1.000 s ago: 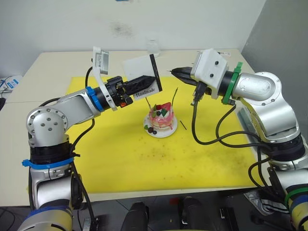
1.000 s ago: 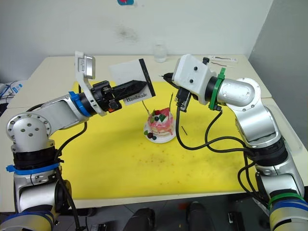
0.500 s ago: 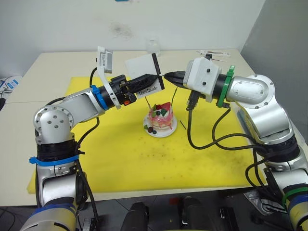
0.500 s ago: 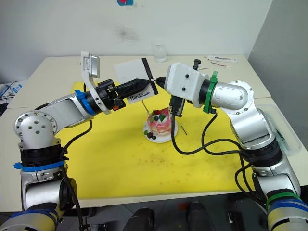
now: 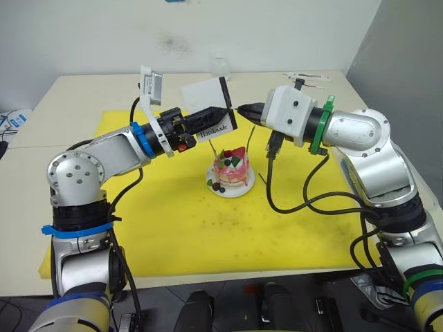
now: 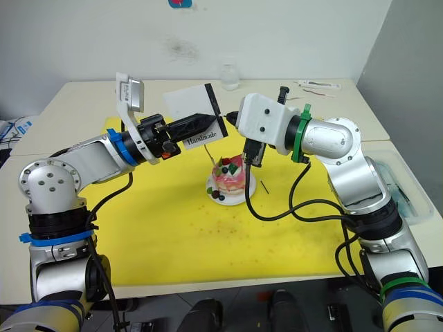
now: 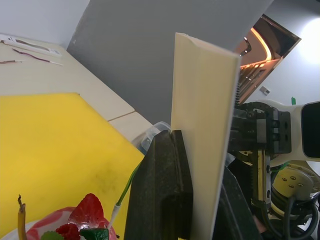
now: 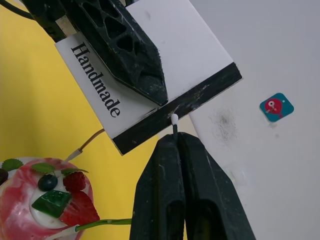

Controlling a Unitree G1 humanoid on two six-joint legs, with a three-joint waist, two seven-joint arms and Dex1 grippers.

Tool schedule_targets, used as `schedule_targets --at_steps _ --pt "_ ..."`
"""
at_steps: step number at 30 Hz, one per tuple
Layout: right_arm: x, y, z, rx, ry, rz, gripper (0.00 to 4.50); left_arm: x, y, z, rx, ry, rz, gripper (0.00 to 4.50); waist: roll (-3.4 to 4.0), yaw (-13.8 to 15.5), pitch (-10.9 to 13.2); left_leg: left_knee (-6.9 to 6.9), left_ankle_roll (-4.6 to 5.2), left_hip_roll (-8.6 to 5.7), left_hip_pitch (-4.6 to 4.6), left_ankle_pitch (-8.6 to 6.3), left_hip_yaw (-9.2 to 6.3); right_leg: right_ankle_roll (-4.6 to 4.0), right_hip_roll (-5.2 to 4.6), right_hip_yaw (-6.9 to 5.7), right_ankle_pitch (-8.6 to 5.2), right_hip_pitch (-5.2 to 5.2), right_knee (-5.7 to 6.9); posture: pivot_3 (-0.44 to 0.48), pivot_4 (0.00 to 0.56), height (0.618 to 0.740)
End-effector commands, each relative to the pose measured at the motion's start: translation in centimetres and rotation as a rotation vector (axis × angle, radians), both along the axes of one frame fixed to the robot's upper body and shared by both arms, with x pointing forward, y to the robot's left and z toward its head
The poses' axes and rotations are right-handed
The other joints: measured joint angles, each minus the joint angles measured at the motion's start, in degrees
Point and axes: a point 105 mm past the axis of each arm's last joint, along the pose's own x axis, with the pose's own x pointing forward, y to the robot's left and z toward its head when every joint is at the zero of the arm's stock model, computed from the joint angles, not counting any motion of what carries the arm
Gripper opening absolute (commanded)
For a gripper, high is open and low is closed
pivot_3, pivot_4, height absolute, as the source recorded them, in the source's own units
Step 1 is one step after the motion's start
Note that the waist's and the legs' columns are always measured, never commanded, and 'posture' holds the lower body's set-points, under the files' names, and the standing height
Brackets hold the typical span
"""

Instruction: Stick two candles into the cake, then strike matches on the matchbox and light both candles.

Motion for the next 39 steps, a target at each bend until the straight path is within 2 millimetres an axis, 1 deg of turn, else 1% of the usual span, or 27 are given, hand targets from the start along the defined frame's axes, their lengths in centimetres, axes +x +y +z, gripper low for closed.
schedule_targets --at_steps 1,2,4,5,6,8,9,10,13,15,17,20,22,24,26,28,31,35,39 --pt "-1.2 0.5 -1.4 -0.141 -0.019 0.071 0.04 -0.7 0.0 4.6 -0.137 -0.113 -0.041 0.0 -0.01 0.14 0.0 0.0 0.01 0.0 0.0 0.0 0.0 0.01 0.0 0.0 -0.01 0.01 -0.01 0.0 0.15 0.74" --pt "-1.6 0.2 -2.3 -0.204 -0.002 0.094 0.04 -0.3 1.3 7.4 -0.231 -0.151 -0.016 0.0 -0.04 0.19 0.02 0.01 0.02 -0.01 -0.02 -0.01 -0.02 0.06 0.0 -0.02 -0.04 0.01 -0.01 0.0 0.15 0.74" --pt "-2.2 -0.4 -3.0 -0.26 0.022 0.116 0.04 0.4 4.2 11.5 -0.373 -0.194 0.054 0.0 -0.33 0.26 0.17 0.07 0.03 0.01 -0.07 -0.02 -0.12 0.19 0.01 -0.13 -0.1 0.0 0.0 0.0 0.15 0.74" --pt "-2.4 -0.6 -3.0 -0.268 0.027 0.119 0.04 0.7 5.2 12.5 -0.411 -0.2 0.082 0.0 -0.36 0.17 0.18 0.07 0.04 0.08 -0.07 -0.02 -0.14 0.21 0.1 -0.14 -0.05 0.0 -0.06 0.0 0.15 0.74" --pt "-2.4 -0.9 -3.0 -0.27 0.03 0.116 0.04 0.8 6.0 12.9 -0.422 -0.2 0.096 0.0 -0.32 -0.12 0.18 0.07 0.03 0.07 -0.08 -0.02 -0.12 0.21 0.1 -0.12 -0.05 0.01 -0.06 0.0 0.15 0.74" --pt "-1.9 -1.5 -2.6 -0.256 0.034 0.093 0.04 0.8 6.6 11.3 -0.337 -0.192 0.131 0.0 0.07 -0.86 -0.03 0.01 -0.02 0.02 0.09 0.01 0.18 0.21 -0.01 0.1 -0.04 0.0 -0.06 0.0 0.15 0.74" --pt "-1.8 -1.7 -2.4 -0.25 0.034 0.085 0.04 0.8 6.7 10.6 -0.31 -0.185 0.14 0.0 0.24 -0.94 -0.13 -0.01 -0.14 -0.06 0.25 0.07 0.29 0.21 -0.07 0.26 -0.04 0.06 -0.03 0.0 0.15 0.74" --pt "-1.4 -1.7 -1.8 -0.213 0.03 0.07 0.04 0.8 6.5 9.6 -0.287 -0.169 0.146 0.0 0.26 -0.89 -0.13 -0.08 -0.17 -0.06 0.4 0.09 0.42 0.21 -0.12 0.32 -0.05 0.16 -0.02 0.0 0.15 0.74" --pt "-0.5 -1.4 -0.1 -0.12 0.009 0.048 0.04 0.7 6.2 7.4 -0.23 -0.149 0.166 0.0 0.05 -0.61 -0.01 -0.16 -0.02 0.0 0.53 0.0 0.4 0.27 -0.08 0.23 -0.09 0.34 -0.04 0.0 0.15 0.74" --pt "-0.2 -1.3 0.7 -0.084 -0.005 0.042 0.04 0.7 6.4 6.7 -0.23 -0.135 0.185 0.0 -0.18 -0.38 0.11 -0.03 0.01 0.04 0.34 -0.01 0.16 0.25 -0.01 0.07 -0.07 0.26 -0.03 0.0 0.15 0.74" --pt "0.3 -1.0 1.8 -0.044 -0.034 0.032 0.04 0.6 6.6 5.8 -0.212 -0.122 0.203 0.0 -0.21 -0.14 0.1 0.07 -0.08 0.07 0.05 0.04 0.08 0.13 0.05 0.03 0.12 0.02 -0.02 0.0 0.15 0.74" --pt "1.3 -0.4 3.2 -0.019 -0.082 0.023 0.04 0.5 7.2 4.0 -0.167 -0.097 0.25 0.0 -0.2 -0.11 0.1 0.04 -0.21 0.05 0.05 0.12 0.1 -0.04 0.03 0.04 0.23 0.02 -0.02 0.0 0.15 0.74" --pt "2.6 0.6 3.6 -0.044 -0.12 0.015 0.04 0.4 8.1 2.8 -0.157 -0.076 0.29 0.0 -0.2 -0.18 0.1 0.01 -0.21 0.05 0.08 0.12 0.13 -0.04 0.02 0.07 0.23 0.01 -0.02 0.0 0.15 0.74" --pt "3.6 1.7 3.3 -0.099 -0.153 0.023 0.04 0.4 8.9 2.1 -0.161 -0.063 0.33 0.0 -0.2 -0.39 0.1 0.0 -0.21 0.08 0.08 0.12 0.15 -0.06 0.06 0.07 0.24 -0.01 -0.02 0.0 0.15 0.74" --pt "4.4 2.7 2.2 -0.189 -0.177 0.037 0.04 0.6 9.8 1.5 -0.163 -0.055 0.375 0.0 -0.2 -0.28 0.1 -0.02 -0.21 0.11 0.06 0.12 0.12 -0.08 0.09 0.04 0.24 -0.02 -0.03 0.0 0.15 0.74" --pt "5.0 3.2 1.0 -0.267 -0.185 0.054 0.04 0.6 10.2 1.0 -0.157 -0.049 0.4 0.0 -0.2 -0.25 0.1 -0.03 -0.21 0.11 0.06 0.12 0.12 -0.09 0.1 0.03 0.25 -0.03 -0.03 0.0 0.15 0.74" --pt "5.1 4.0 -0.7 -0.359 -0.196 0.106 0.04 0.5 10.2 0.5 -0.148 -0.043 0.413 0.0 -0.2 -0.02 0.1 -0.02 -0.22 0.07 0.02 0.12 0.12 -0.1 0.06 0.05 0.25 -0.02 -0.08 0.0 0.15 0.74" --pt "4.9 4.7 -1.6 -0.396 -0.202 0.15 0.04 0.3 10.1 0.3 -0.14 -0.044 0.417 0.0 -0.21 -0.05 0.1 0.01 -0.24 0.01 -0.06 0.13 0.12 -0.1 -0.01 0.05 0.26 -0.03 -0.12 0.0 0.15 0.74" --pt "4.7 5.3 -1.9 -0.39 -0.195 0.181 0.04 0.1 10.1 0.2 -0.135 -0.044 0.419 0.0 -0.2 -0.17 0.1 -0.03 -0.25 0.04 -0.02 0.13 0.11 -0.1 0.0 0.03 0.26 -0.04 -0.1 0.0 0.15 0.74"
